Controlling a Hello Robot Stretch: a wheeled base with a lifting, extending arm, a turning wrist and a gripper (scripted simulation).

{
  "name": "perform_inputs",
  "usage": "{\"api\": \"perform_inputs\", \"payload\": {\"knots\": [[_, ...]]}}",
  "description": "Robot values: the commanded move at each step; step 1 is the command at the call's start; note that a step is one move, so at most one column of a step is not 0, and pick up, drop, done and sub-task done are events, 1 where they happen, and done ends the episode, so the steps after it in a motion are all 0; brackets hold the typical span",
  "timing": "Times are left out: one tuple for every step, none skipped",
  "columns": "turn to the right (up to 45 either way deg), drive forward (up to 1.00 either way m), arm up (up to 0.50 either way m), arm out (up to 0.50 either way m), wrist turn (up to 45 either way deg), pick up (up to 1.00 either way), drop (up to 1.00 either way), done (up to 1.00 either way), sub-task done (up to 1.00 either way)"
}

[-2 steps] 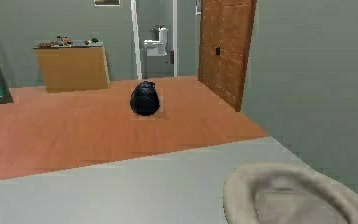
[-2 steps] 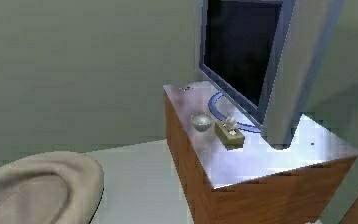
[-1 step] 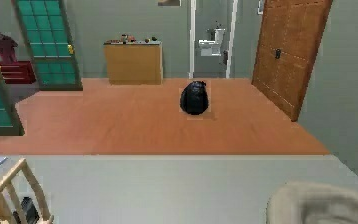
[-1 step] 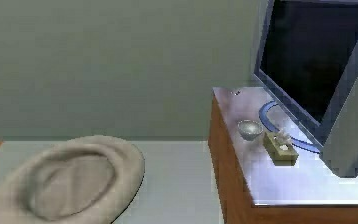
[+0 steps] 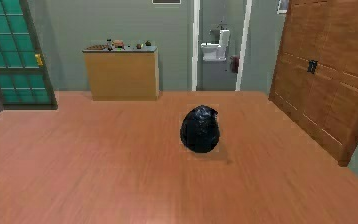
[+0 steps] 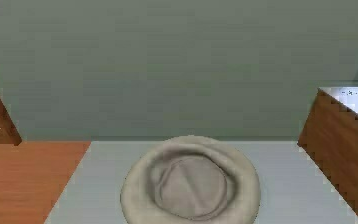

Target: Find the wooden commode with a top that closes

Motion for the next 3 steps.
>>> {"api": "perform_inputs", "payload": {"knots": [[-9.0,0.00,0.00,0.00,0.0,0.00,0.00,0.00,0.00],[0.0,0.05,0.00,0.00,0.0,0.00,0.00,0.00,0.00],[36.0,0.00,0.00,0.00,0.0,0.00,0.00,0.00,0.00]]}}
